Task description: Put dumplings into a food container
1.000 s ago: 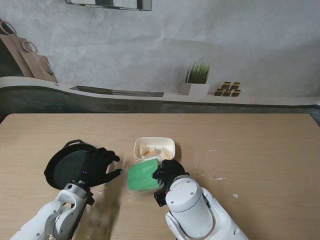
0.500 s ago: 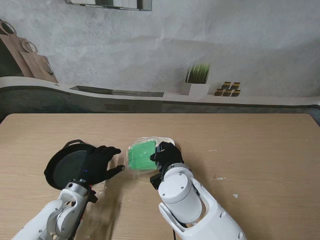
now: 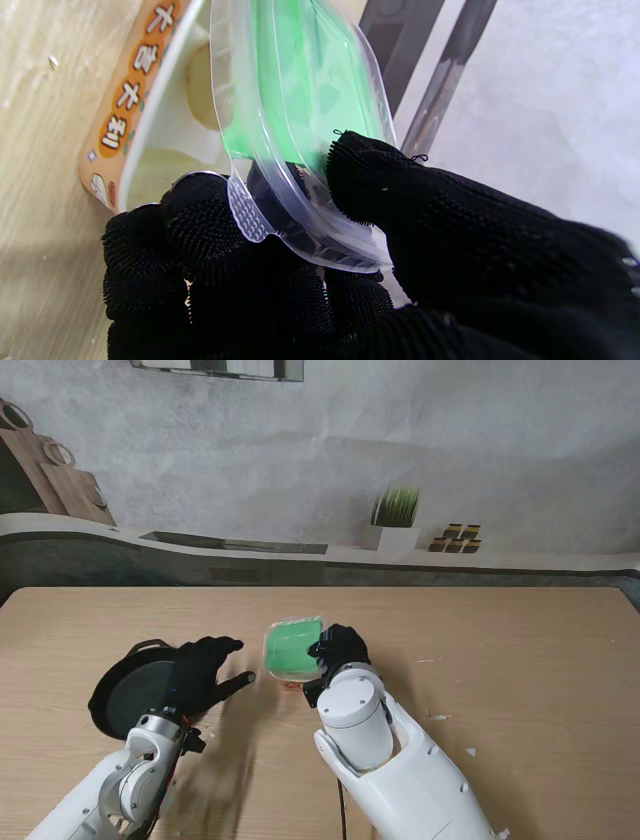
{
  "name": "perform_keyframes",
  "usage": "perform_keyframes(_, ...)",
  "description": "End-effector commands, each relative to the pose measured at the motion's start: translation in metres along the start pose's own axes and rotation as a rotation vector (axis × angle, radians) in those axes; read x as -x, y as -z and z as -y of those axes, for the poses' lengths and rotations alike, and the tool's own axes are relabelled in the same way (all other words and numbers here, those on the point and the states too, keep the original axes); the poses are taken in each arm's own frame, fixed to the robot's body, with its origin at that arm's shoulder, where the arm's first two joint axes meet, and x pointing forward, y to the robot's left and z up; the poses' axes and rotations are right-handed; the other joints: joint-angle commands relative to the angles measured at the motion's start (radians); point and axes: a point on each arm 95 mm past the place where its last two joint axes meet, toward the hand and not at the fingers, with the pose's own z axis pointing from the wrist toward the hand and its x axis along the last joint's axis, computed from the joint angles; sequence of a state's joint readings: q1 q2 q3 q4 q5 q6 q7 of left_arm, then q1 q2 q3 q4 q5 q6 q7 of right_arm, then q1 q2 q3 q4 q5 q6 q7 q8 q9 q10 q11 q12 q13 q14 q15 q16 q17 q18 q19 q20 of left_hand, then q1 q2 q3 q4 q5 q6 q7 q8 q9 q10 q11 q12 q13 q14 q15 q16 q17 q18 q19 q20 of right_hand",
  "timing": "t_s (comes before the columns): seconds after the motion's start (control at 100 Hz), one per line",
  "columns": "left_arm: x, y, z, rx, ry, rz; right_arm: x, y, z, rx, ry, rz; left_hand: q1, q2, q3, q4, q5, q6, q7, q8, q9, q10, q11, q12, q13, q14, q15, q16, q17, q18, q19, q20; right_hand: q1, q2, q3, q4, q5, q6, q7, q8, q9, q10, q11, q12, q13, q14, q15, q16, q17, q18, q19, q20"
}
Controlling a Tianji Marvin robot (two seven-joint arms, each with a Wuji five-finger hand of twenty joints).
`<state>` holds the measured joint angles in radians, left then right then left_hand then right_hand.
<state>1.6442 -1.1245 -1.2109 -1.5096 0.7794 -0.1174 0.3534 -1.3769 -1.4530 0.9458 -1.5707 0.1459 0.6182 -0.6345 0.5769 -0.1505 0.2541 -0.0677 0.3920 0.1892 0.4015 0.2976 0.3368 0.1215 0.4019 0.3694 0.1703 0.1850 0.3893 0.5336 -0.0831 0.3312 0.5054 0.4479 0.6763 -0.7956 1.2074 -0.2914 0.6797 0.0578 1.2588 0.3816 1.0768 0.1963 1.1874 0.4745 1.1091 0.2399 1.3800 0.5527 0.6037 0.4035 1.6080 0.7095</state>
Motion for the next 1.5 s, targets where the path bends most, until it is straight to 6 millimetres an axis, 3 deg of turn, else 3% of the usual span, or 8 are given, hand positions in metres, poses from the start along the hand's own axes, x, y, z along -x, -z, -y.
perform_keyframes(0.0,-0.007,-0.001,0.0,0.011,0.012,-0.008,-0.006,-0.003,0.001,-0.007,-0.015,-0.006,0.025,0.041,-0.023,0.035,-0.024,0.015,-0.017,-0.009,-0.018,0.026,-0.017,-0.011,-0.025,0.008,-0.017,-0.01,-0.017,-0.003,-0.045,0.028,0.079,0.018,0.108,-0.005,-0.013,-0.081,0.038,0.027,0.012,-0.009,0.051,0.014,0.03,0.099,0.067,0.01,-0.008,-0.041,0.055,0.036)
perform_keyframes(0.48,-0.013,0.005,0.006,0.003,0.073,-0.012,0.006,-0.027,0.003,0.045,0.044,0.075,0.049,0.031,-0.039,0.039,0.017,0.031,-0.044,-0.019,0.009,0.038,-0.029,-0.018,-0.012,0.013,-0.031,-0.013,-0.014,0.002,-0.068,0.058,0.075,0.028,0.087,-0.003,-0.021,-0.064,0.04,0.015,0.013,-0.001,0.053,0.01,0.038,0.092,0.075,0.015,0.004,-0.043,0.059,0.043)
perform_keyframes(0.72,-0.012,0.005,0.006,0.008,0.078,-0.005,0.014,-0.032,0.001,0.087,0.185,0.099,0.054,0.026,-0.04,0.041,0.029,0.038,-0.054,-0.022,0.012,0.042,-0.031,-0.018,-0.011,0.015,-0.034,-0.012,-0.014,0.003,-0.078,0.064,0.089,0.09,-0.028,0.025,-0.103,-0.023,0.063,-0.046,-0.062,0.01,0.082,-0.029,-0.05,0.094,0.06,0.033,-0.065,-0.072,0.026,0.051)
perform_keyframes(0.97,-0.011,0.004,0.006,0.008,0.081,-0.004,0.021,-0.033,0.002,0.056,0.3,0.111,0.057,0.023,-0.039,0.042,0.033,0.044,-0.061,-0.023,0.013,0.045,-0.031,-0.017,-0.01,0.016,-0.034,-0.01,-0.013,0.003,-0.081,0.07,-0.024,0.12,-0.06,0.038,-0.273,0.003,-0.027,-0.103,-0.332,0.004,0.071,-0.042,-0.338,0.081,-0.053,0.103,-0.268,-0.189,-0.052,0.106)
perform_keyframes(1.05,-0.011,0.004,0.007,0.009,0.082,-0.004,0.022,-0.033,0.001,0.045,0.346,0.11,0.058,0.021,-0.037,0.043,0.034,0.043,-0.063,-0.023,0.013,0.044,-0.031,-0.017,-0.01,0.015,-0.033,-0.009,-0.012,0.001,-0.081,0.073,-0.103,0.167,-0.066,0.13,-0.333,0.007,-0.14,0.037,-0.471,-0.023,0.019,0.013,-0.46,0.058,-0.133,0.112,-0.383,-0.266,-0.09,0.146)
perform_keyframes(1.09,-0.011,0.003,0.007,0.008,0.081,-0.004,0.023,-0.033,0.001,0.045,0.375,0.109,0.059,0.021,-0.036,0.043,0.035,0.046,-0.063,-0.023,0.014,0.045,-0.03,-0.016,-0.01,0.016,-0.033,-0.009,-0.012,0.002,-0.08,0.075,-0.13,0.182,-0.077,0.161,-0.385,0.006,-0.165,0.044,-0.548,-0.045,-0.011,0.035,-0.524,0.037,-0.17,0.103,-0.432,-0.305,-0.095,0.161)
perform_keyframes(1.41,-0.011,0.003,0.006,0.012,0.082,0.0,0.025,-0.034,0.002,0.068,0.47,0.084,0.06,0.016,-0.029,0.044,0.041,0.052,-0.069,-0.024,0.015,0.049,-0.029,-0.015,-0.009,0.018,-0.029,-0.005,-0.011,0.002,-0.07,0.087,-0.182,0.259,-0.165,0.158,-0.594,-0.015,-0.279,-0.055,-0.926,-0.147,-0.083,0.004,-0.861,-0.097,-0.326,0.044,-0.629,-0.502,-0.131,0.241)
perform_keyframes(1.49,-0.011,0.003,0.006,0.011,0.081,0.002,0.025,-0.034,0.002,0.075,0.478,0.087,0.061,0.013,-0.027,0.044,0.041,0.052,-0.07,-0.024,0.013,0.048,-0.03,-0.015,-0.011,0.019,-0.03,-0.005,-0.011,0.002,-0.068,0.089,-0.206,0.284,-0.19,0.156,-0.595,-0.02,-0.366,-0.104,-0.918,-0.158,-0.238,-0.071,-0.943,-0.135,-0.349,0.026,-0.636,-0.511,-0.174,0.186)
